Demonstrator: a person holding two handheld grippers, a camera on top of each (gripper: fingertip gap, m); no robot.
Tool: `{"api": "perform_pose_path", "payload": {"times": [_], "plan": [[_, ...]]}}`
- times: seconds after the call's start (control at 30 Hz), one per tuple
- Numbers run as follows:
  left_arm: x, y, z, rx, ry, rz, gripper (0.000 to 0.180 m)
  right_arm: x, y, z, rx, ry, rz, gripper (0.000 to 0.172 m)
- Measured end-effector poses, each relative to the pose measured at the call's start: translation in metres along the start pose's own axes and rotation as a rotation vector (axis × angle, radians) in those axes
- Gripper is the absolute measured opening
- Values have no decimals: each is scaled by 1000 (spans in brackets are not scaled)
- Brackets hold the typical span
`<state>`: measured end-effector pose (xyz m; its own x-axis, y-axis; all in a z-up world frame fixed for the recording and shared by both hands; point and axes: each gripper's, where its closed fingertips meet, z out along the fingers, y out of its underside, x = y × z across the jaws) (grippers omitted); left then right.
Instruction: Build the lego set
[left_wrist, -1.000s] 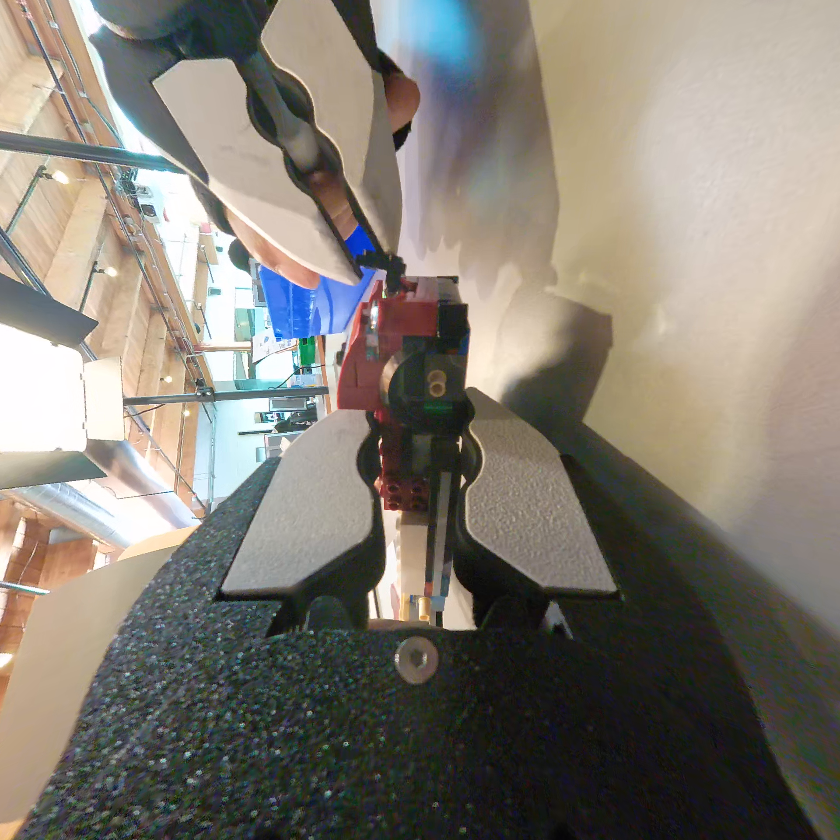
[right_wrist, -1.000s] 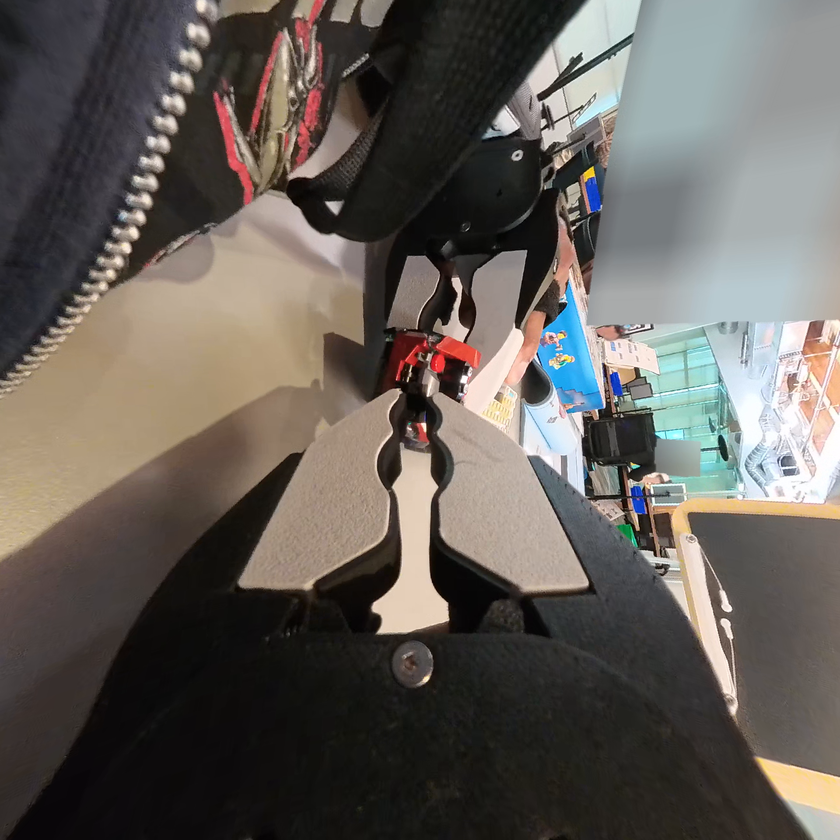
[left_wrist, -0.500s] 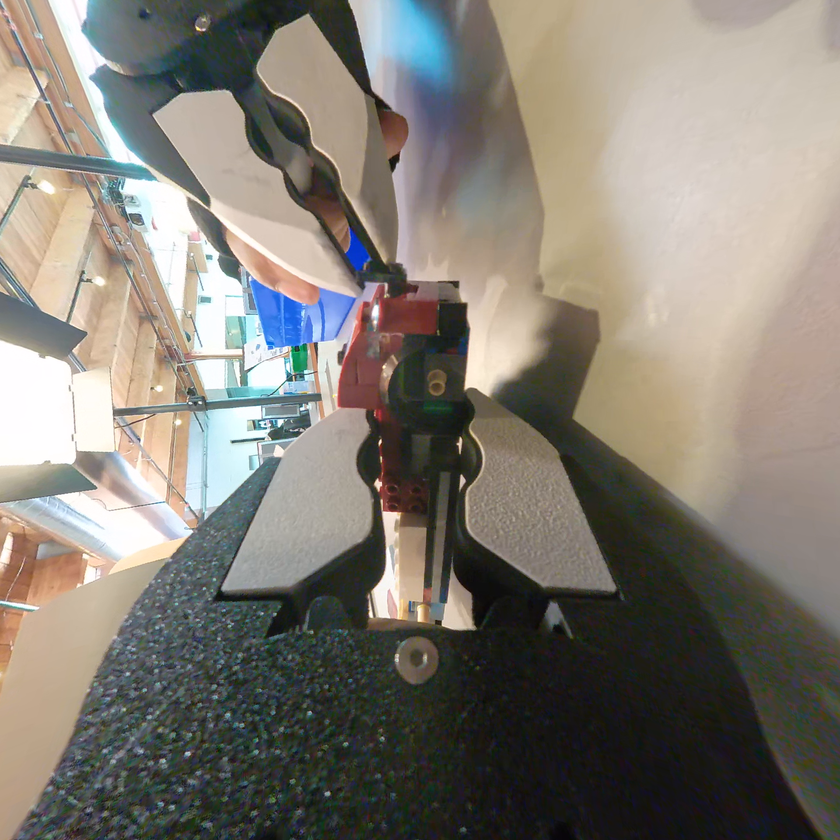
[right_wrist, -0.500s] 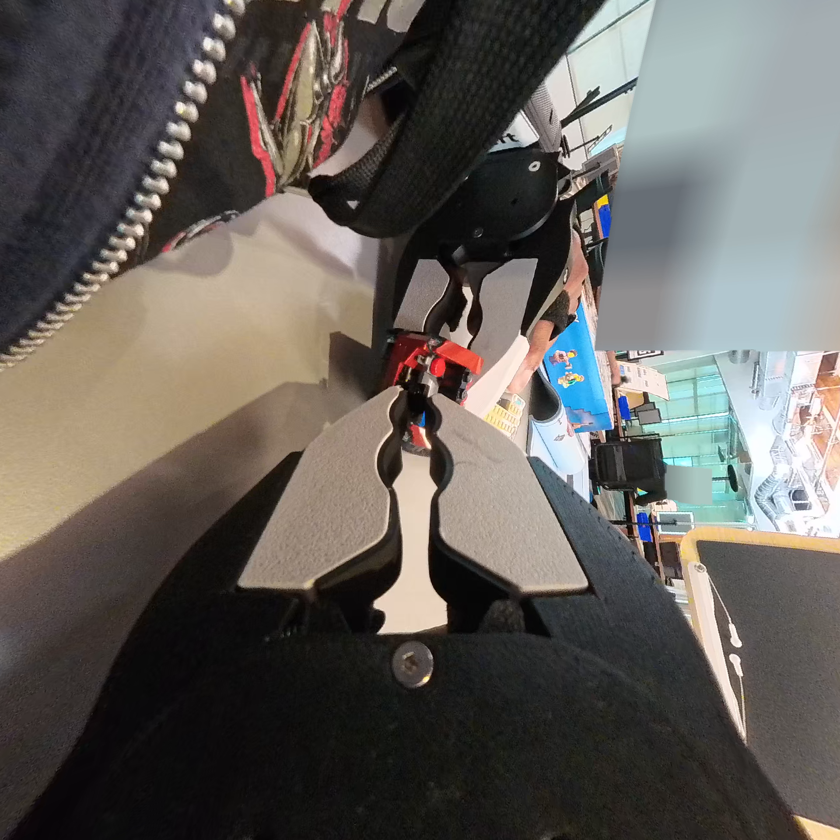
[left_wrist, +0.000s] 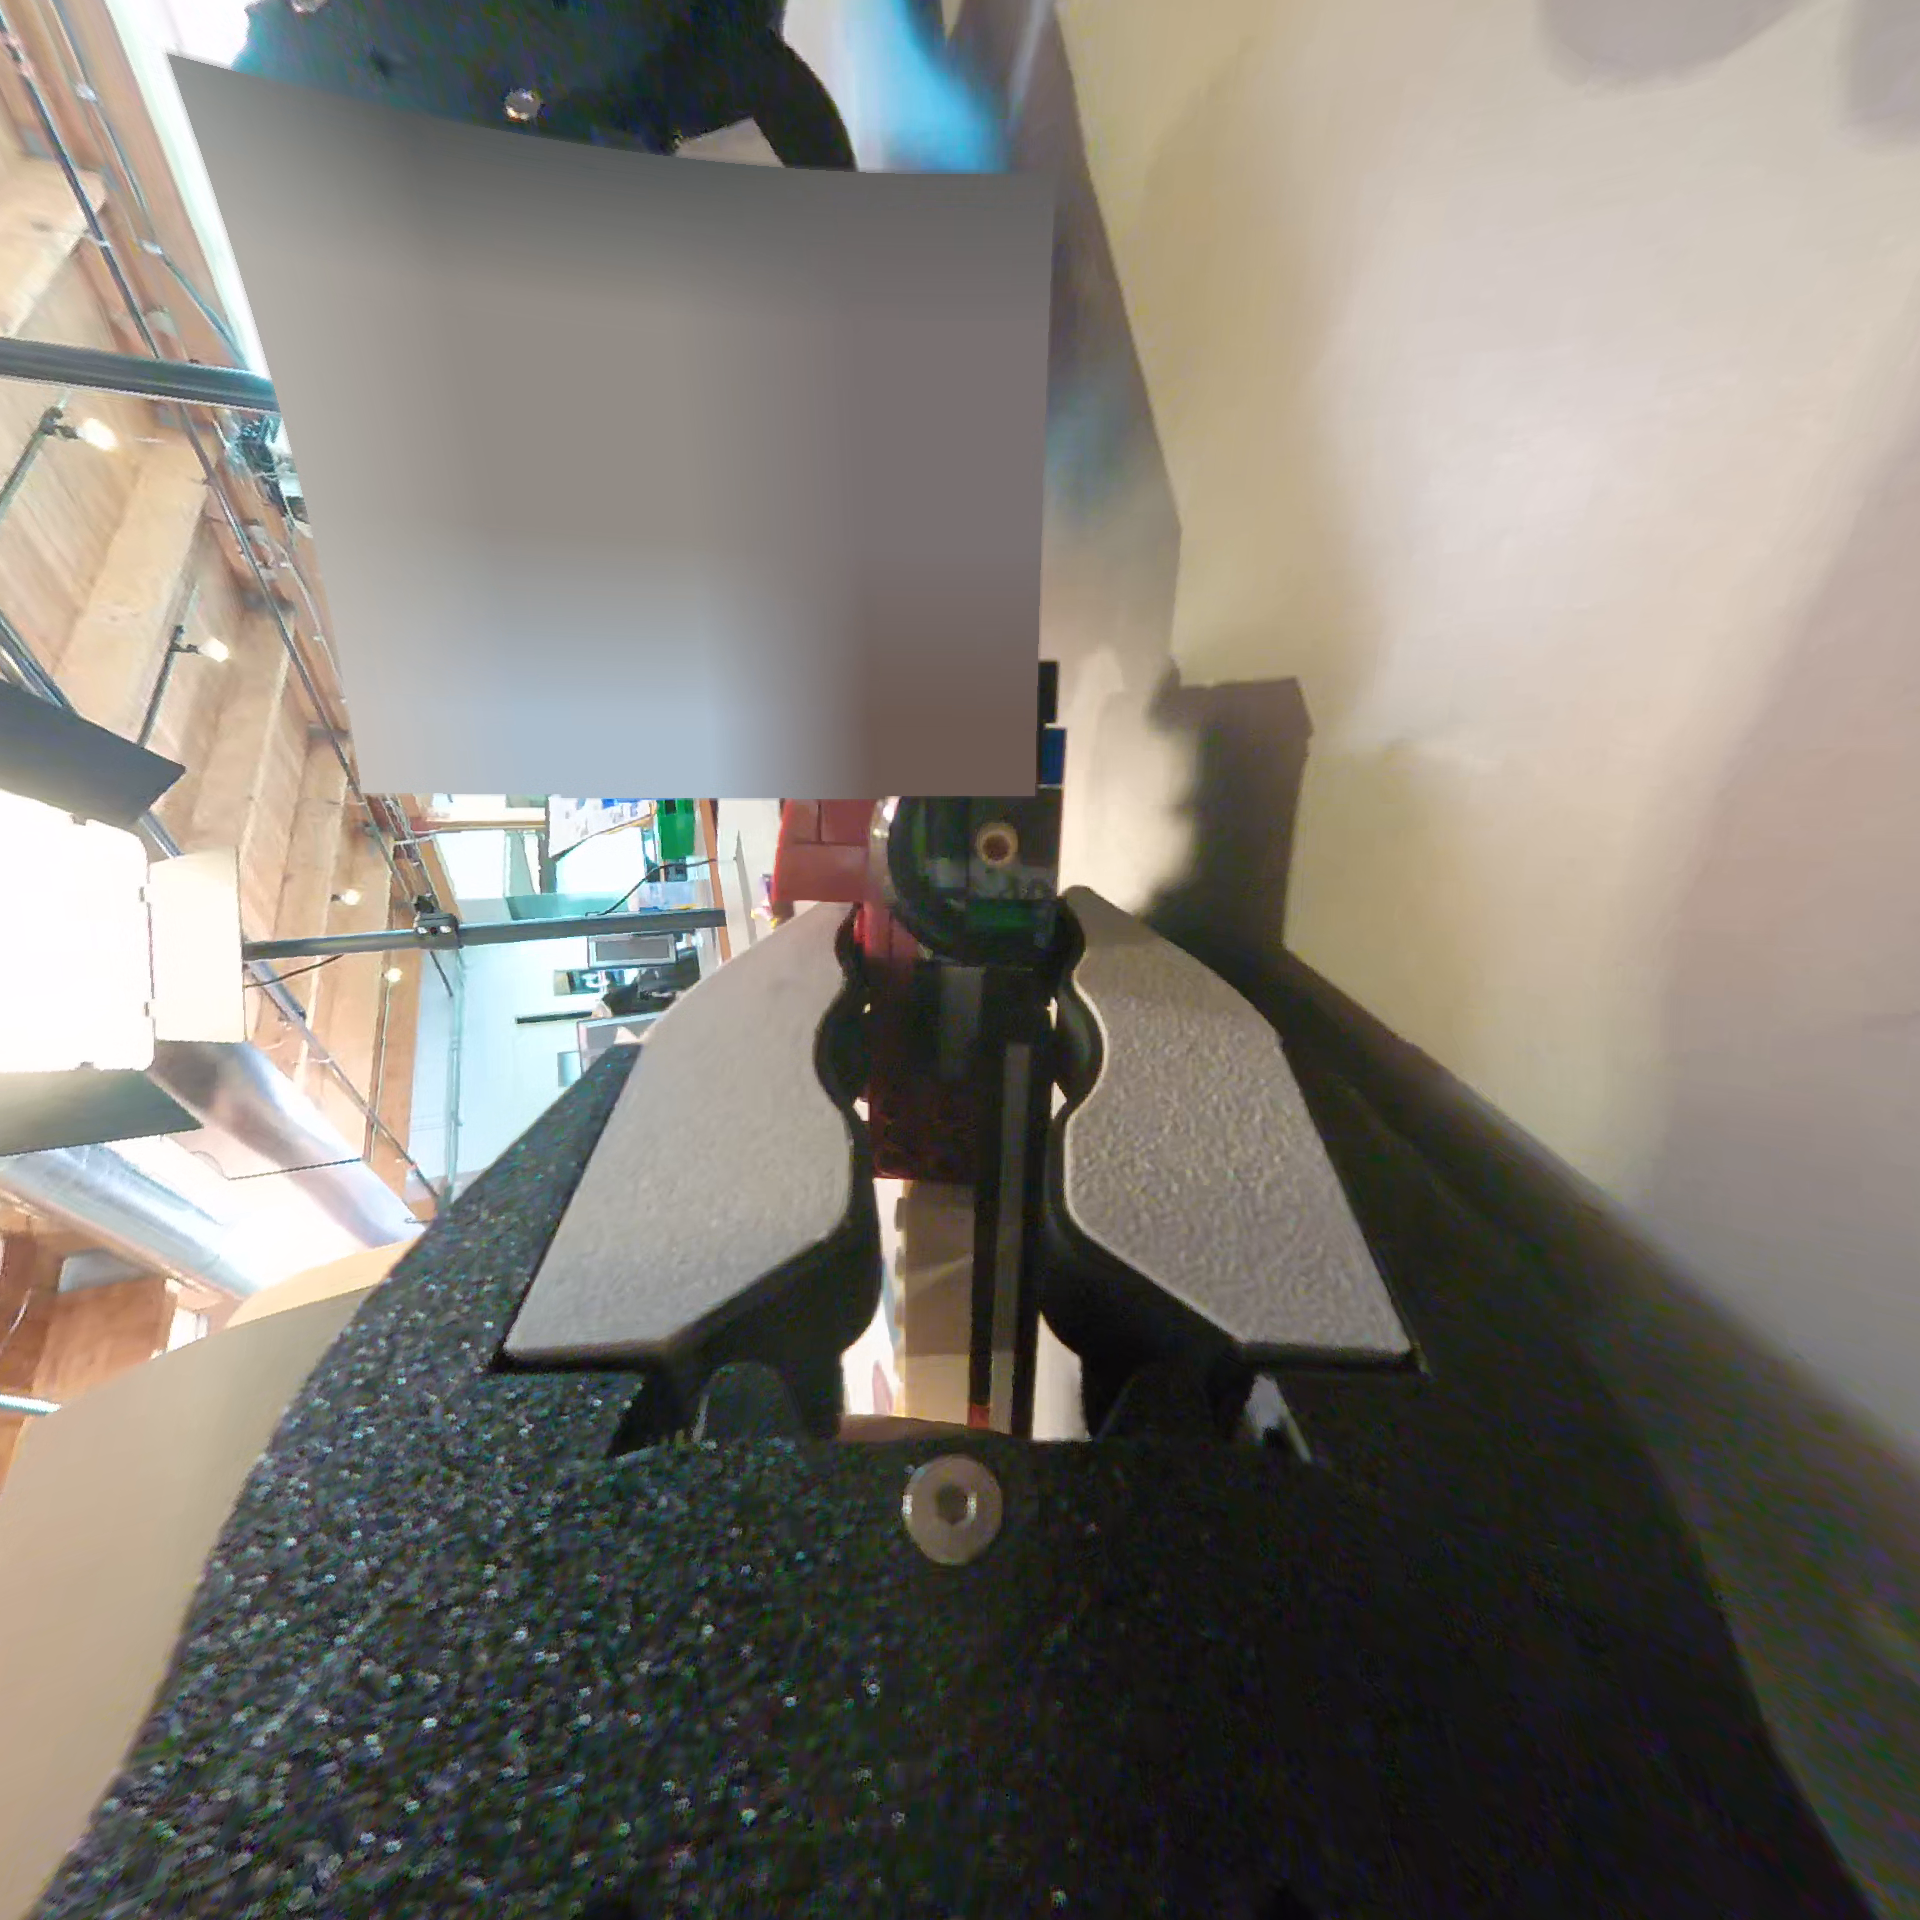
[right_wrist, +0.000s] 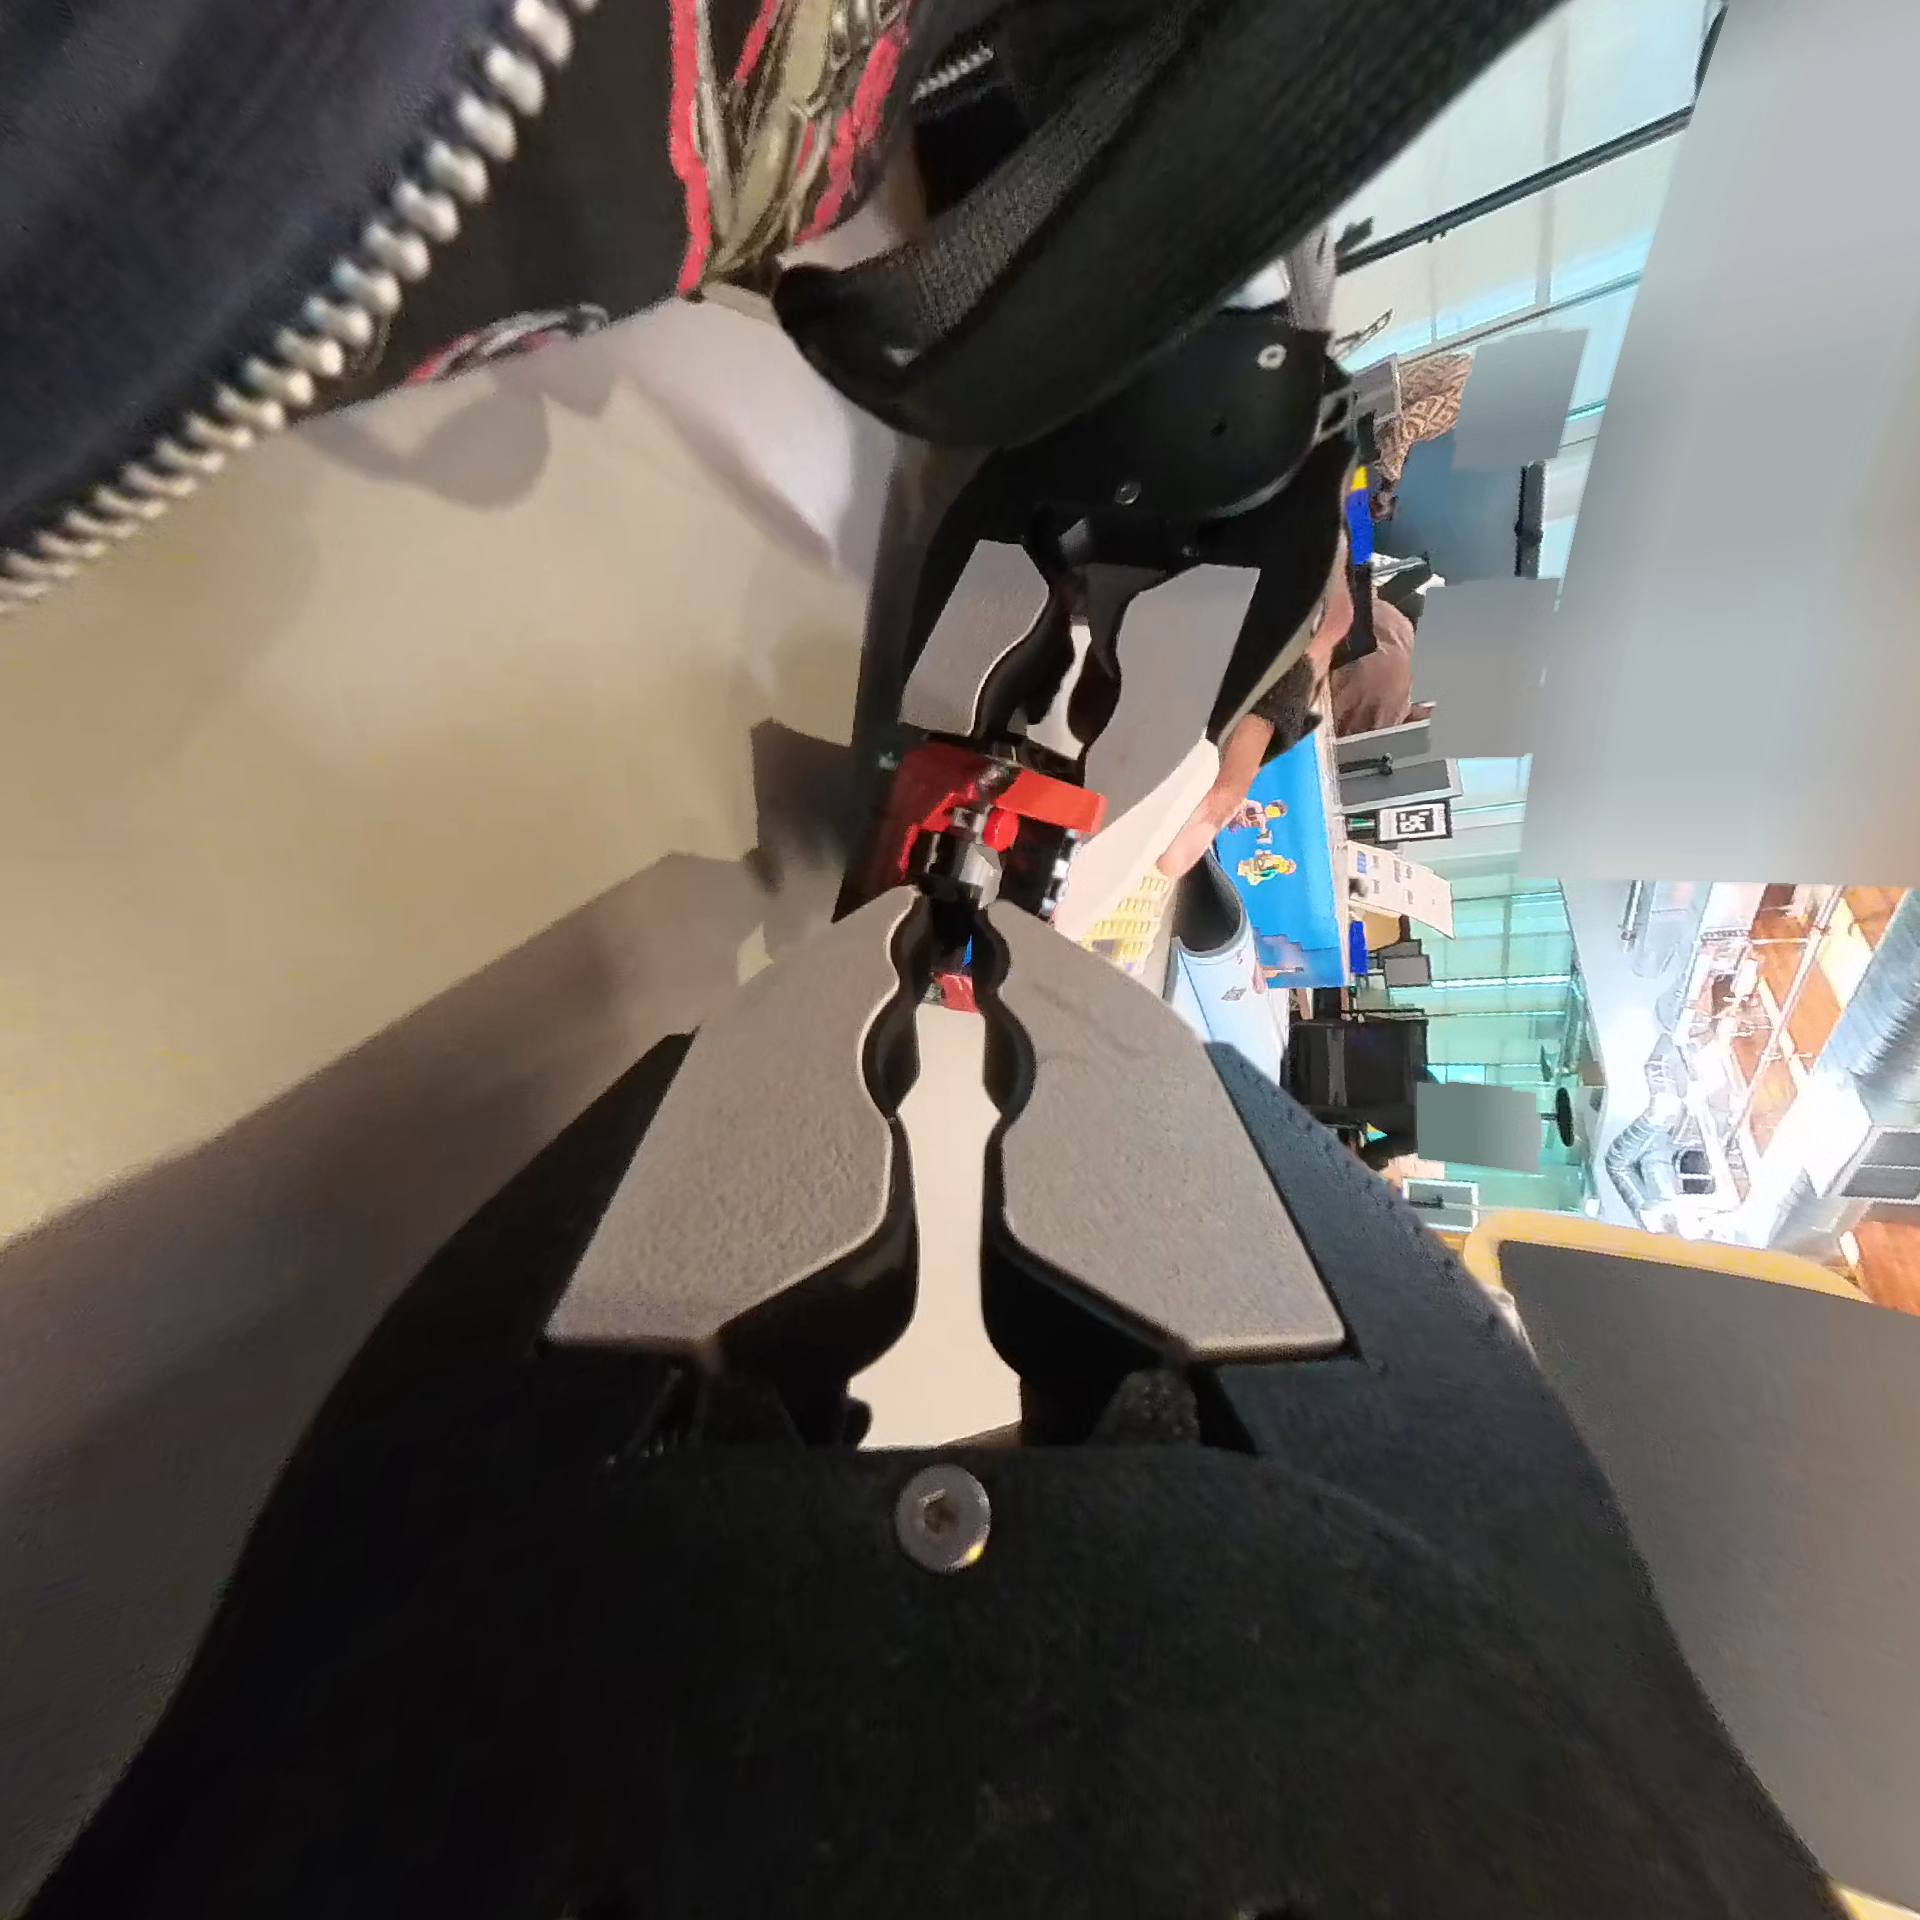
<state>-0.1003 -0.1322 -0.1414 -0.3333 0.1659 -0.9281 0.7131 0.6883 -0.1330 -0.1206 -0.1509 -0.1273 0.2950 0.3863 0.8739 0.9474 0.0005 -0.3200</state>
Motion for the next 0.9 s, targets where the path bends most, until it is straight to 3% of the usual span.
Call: {"api": "perform_pose_path", "payload": {"times": [0.67,0.9], "plan": [[-8,5,1,16,-61,-78,32,16,6,-6,-22,103,174,17],[-19,5,-2,32,-138,-84,32,14,15,-12,4,83,526,31]]}}
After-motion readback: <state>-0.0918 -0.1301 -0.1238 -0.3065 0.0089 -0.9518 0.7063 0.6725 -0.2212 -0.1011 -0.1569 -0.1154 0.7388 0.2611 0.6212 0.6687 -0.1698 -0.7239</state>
